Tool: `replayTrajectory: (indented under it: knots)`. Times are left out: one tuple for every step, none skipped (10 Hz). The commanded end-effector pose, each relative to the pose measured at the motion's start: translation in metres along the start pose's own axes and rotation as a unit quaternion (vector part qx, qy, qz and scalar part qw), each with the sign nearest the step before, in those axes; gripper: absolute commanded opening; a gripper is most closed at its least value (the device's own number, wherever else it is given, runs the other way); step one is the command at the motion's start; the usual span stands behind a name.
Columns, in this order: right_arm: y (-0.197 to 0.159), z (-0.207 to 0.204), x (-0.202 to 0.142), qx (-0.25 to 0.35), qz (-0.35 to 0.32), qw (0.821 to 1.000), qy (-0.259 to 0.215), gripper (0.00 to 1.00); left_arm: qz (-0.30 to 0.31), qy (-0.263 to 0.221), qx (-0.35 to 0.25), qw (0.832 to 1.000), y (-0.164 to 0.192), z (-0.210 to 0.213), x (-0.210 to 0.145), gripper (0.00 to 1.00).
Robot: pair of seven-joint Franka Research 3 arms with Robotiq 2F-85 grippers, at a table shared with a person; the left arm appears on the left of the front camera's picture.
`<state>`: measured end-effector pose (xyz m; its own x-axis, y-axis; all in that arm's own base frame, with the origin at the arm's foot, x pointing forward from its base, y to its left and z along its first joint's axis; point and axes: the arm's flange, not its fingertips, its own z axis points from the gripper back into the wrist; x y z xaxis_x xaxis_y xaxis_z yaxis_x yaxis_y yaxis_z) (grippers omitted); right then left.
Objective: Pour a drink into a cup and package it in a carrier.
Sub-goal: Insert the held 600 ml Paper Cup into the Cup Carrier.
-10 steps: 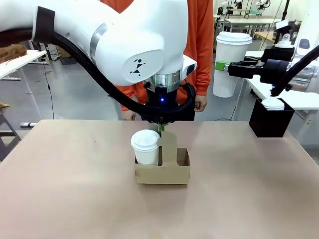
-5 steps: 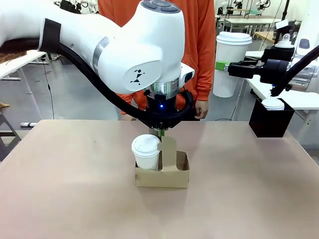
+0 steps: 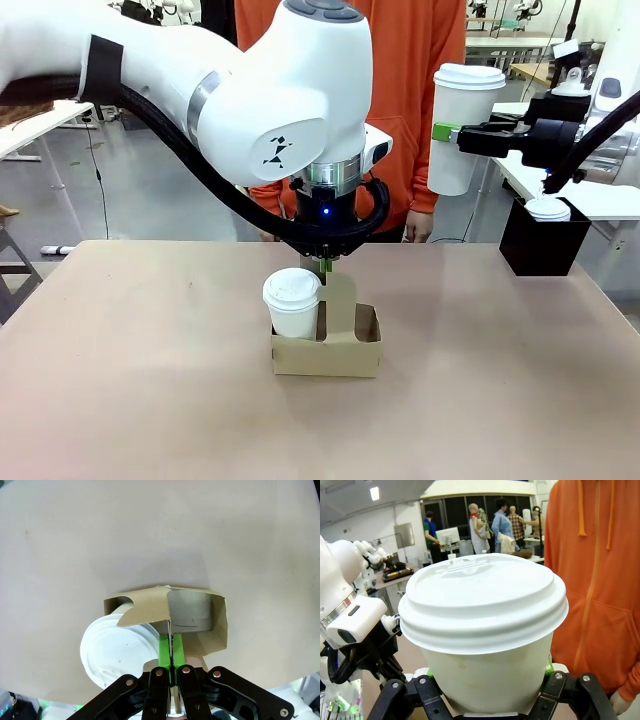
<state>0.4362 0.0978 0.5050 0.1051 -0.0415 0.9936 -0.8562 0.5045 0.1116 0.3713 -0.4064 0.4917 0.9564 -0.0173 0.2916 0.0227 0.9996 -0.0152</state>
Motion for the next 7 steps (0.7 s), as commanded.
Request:
replayTrajectory:
  knots:
    - [0.001, -0.001, 0.004, 0.002, 0.0, 1.0, -0.006, 0.8, 0.0, 0.0, 0.0, 1.0, 0.0, 0.0, 0.0, 0.62]
    - [0.001, -0.001, 0.004, 0.002, 0.0, 1.0, -0.006, 0.8, -0.002, 0.011, -0.019, 1.0, 0.011, -0.001, 0.0, 0.61]
    - [0.0, 0.0, 0.0, 0.0, 0.0, 1.0, 0.0, 0.8, -0.002, 0.005, -0.03, 1.0, 0.016, 0.006, 0.001, 1.0]
    - [-0.012, -0.005, -0.003, 0.055, -0.015, 0.998, 0.015, 0.8, -0.008, -0.004, -0.047, 0.999, 0.02, 0.018, 0.004, 1.0]
    - [-0.021, -0.012, -0.009, 0.093, -0.018, 0.995, 0.026, 0.8, -0.024, 0.002, -0.056, 0.998, 0.023, 0.028, 0.006, 1.0]
    - [-0.027, -0.02, -0.019, 0.126, -0.02, 0.991, 0.041, 0.8, -0.049, 0.013, -0.073, 0.996, 0.029, 0.039, 0.007, 0.79]
    - [-0.03, -0.027, -0.033, 0.152, -0.019, 0.987, 0.051, 0.8, -0.057, 0.002, -0.085, 0.995, 0.04, 0.05, 0.009, 0.88]
